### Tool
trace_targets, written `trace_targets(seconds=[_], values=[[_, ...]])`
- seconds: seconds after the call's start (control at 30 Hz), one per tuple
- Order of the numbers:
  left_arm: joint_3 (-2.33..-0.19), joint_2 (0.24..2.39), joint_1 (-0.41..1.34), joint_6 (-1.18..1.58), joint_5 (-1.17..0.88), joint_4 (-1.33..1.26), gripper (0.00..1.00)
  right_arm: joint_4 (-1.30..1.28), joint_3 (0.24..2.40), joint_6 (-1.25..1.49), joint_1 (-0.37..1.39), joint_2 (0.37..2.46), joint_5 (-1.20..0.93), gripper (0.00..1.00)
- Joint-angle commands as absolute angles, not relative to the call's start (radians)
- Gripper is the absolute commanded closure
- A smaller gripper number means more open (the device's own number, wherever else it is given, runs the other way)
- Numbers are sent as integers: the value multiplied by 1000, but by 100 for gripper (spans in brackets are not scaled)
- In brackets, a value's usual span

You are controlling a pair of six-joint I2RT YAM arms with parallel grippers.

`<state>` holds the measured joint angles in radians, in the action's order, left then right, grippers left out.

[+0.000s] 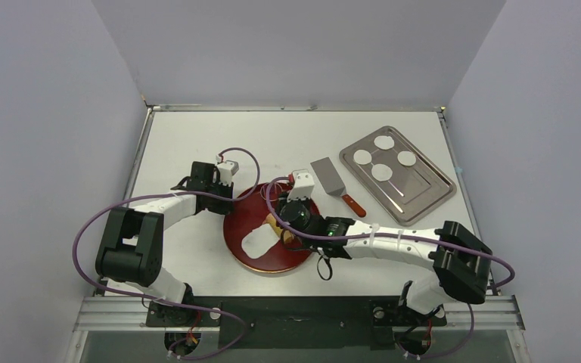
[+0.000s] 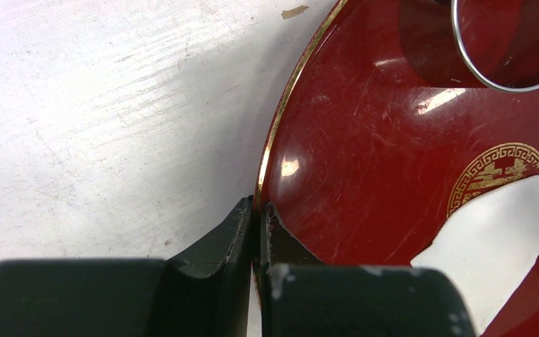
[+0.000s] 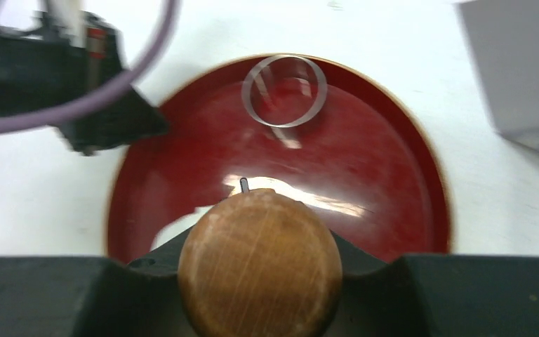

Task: Roll out the dumpling wrappers from the dough
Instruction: Flatten out the dough on the work surface.

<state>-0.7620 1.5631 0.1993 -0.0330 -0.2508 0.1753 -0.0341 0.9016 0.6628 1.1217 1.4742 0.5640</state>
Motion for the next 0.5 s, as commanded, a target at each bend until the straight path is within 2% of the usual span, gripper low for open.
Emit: trace_targets(seconds=[0.0,0.27,0.47], values=[[-769,1550,200,-43,-232,152,100,158,977,657,1122,1566,434,100],[-768,1551,199,-44,-230,153,100,152,976,731,1118,1711,402,100],[-767,1544,201,-43,-229,152,100,-23,913,734,1112,1708,636,100]])
